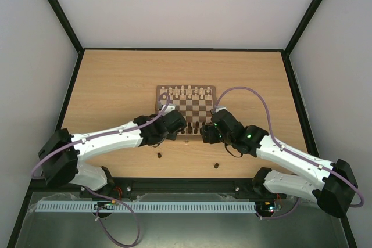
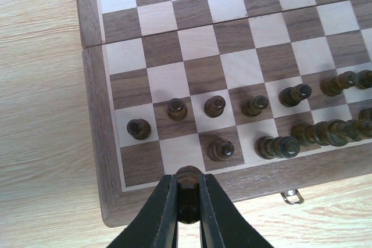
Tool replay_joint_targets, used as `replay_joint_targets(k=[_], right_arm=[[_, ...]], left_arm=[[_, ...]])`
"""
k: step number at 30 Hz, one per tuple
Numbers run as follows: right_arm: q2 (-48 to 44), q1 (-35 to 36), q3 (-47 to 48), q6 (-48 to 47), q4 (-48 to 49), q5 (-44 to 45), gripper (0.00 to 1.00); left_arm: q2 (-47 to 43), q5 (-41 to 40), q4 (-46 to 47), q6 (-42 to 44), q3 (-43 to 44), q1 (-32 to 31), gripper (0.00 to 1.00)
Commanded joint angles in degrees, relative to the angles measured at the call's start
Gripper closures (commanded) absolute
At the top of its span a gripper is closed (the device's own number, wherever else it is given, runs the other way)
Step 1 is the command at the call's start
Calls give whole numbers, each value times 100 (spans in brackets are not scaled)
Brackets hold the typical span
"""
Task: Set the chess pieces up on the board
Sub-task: Place the chess piece on the chessboard.
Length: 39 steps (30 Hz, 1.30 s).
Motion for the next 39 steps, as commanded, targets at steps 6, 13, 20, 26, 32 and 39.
replay_joint_targets(k=[6,13,20,26,32,39], right_arm=[[-22,-20,-77,-92,35,76,23],[18,-14,-79,-109,53,81,23],[52,-14,-77,-116,63,83,23],[78,-16,-79,-119,62,71,23],[94,-12,-68,-127,61,73,23],[115,-12,-69,-127,65,71,23]], left_arm=[[330,-40,120,200,-16,218,95],[483,97,390,270,-144,314,95],[588,206,457,261,-225,335,94],[662,249,597,242,-342,342,93],[709,314,708,278,-366,351,91],[805,338,714,302,-323,379,90]])
